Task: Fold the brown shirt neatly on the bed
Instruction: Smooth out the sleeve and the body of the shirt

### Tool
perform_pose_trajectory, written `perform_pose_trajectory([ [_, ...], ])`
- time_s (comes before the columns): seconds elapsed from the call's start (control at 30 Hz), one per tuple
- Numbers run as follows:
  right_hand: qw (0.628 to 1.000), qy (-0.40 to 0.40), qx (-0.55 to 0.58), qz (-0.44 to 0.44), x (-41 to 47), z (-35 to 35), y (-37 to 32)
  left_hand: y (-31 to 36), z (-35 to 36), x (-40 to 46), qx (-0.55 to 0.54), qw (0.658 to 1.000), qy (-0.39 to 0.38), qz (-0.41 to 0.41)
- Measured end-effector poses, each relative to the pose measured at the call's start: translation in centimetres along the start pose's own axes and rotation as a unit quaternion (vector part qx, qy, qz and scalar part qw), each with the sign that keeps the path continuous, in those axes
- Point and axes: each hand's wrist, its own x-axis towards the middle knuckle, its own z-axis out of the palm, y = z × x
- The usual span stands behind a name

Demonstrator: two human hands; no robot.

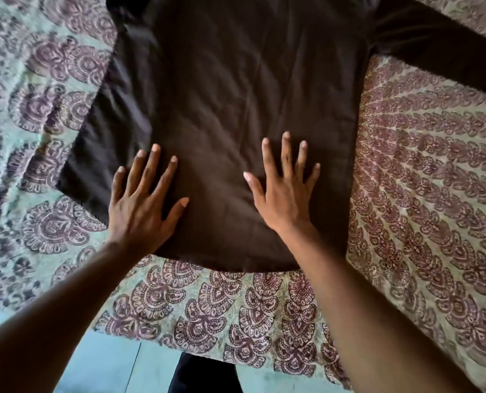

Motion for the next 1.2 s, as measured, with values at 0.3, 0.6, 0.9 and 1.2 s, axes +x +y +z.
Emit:
perform_pose_trajectory([
  [0.3, 0.987, -0.073, -0.014, -0.14, -14.9, 0.1, -0.1, -0.5, 0.2, -0.4, -0.007, 1.0, -0.006, -0.006],
  [0.6, 0.998, 0.023, -0.002, -0.052, -5.6, -0.6, -2.1, -0.3, 0.2, -0.6, -0.016, 1.0, 0.017, -0.003],
  [0.9, 0.978, 0.034, 0.003, 0.204, -15.7, 0.9, 4.8, -0.4, 0.4, -0.6, -0.011, 1.0, 0.018, -0.002],
  [1.2, 0.984, 0.092, 0.033, 0.147, -5.0, -1.3, -4.0, -0.9, 0.4, -1.0, -0.047, 0.999, 0.013, 0.005],
])
